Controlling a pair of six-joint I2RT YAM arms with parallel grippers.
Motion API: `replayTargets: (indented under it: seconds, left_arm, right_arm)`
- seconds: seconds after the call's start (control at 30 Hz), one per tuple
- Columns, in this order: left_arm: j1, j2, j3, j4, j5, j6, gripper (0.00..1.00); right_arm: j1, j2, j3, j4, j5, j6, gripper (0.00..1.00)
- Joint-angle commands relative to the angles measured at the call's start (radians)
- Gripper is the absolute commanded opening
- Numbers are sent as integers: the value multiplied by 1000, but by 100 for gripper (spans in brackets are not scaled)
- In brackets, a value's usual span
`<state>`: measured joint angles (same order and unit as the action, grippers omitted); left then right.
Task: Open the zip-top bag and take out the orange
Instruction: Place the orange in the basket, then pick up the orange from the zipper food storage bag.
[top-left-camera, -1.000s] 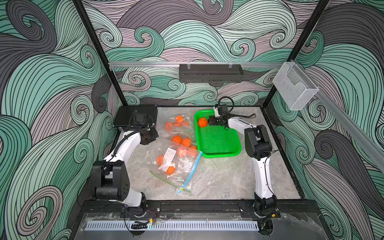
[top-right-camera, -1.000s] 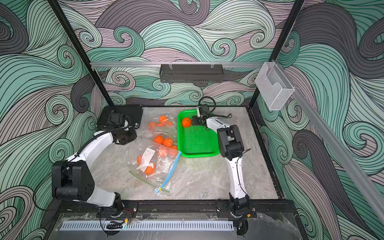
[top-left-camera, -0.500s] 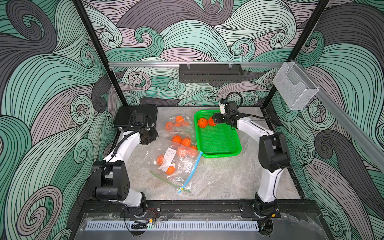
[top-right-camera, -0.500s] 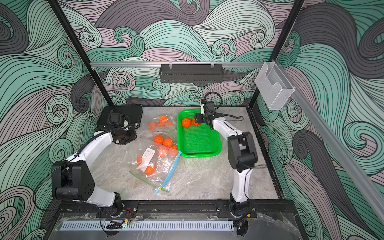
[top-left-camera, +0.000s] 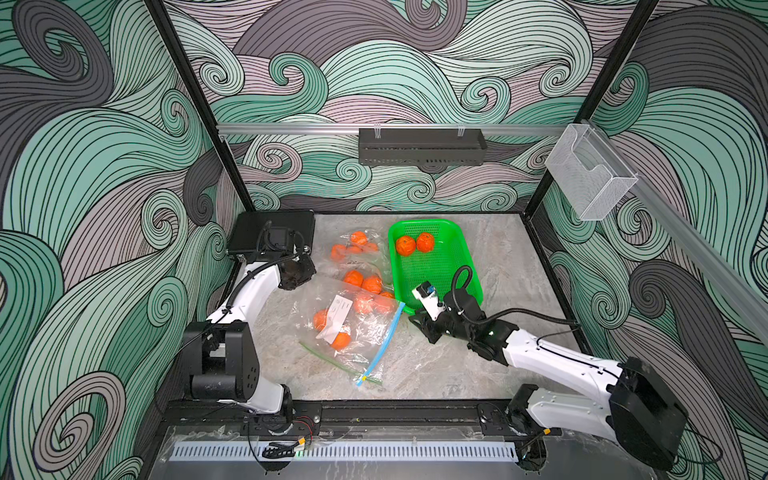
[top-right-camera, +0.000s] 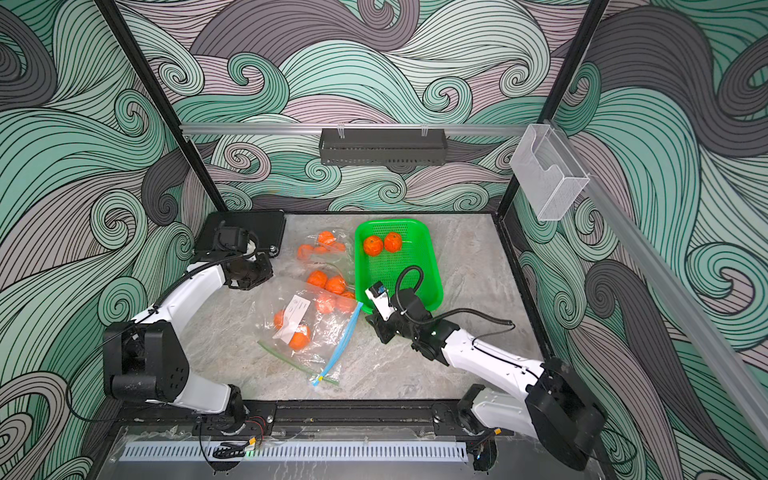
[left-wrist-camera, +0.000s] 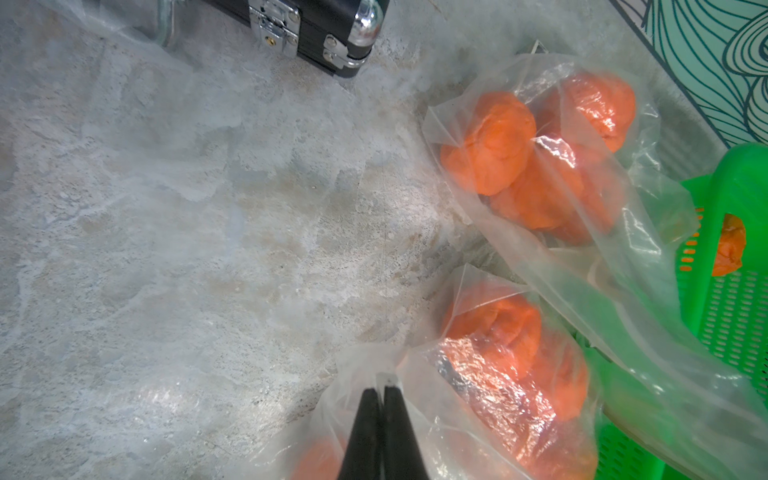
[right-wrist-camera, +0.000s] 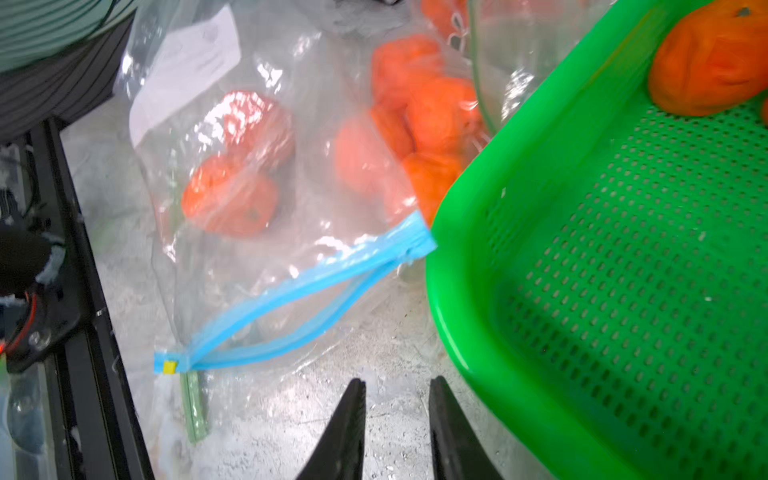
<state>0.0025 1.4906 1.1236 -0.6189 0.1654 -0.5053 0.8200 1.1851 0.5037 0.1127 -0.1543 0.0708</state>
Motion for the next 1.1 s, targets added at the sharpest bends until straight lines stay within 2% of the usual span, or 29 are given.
replayTargets:
  seconds: [0.0,0.2,0.67,0.83,1.07]
  left_arm:
    - [8,-4,4,-5,3,-4,0]
    - [8,-11,-1,-1,5,-6,0]
    - [8,-4,1,-2,12,-6,0]
    - [8,-3,0,-5,5,-6,0]
    - [8,1,0,-5,7,-6,0]
  right_arm:
    - [40,23,-5,115,-17,-54,27]
    - [104,142,16,242,-40,-101,24]
    - [134,417,122,447,-133,-172,24]
    - [134,539,192,506,-225,-247,30]
    - [138,675,280,611,-300,-294,50]
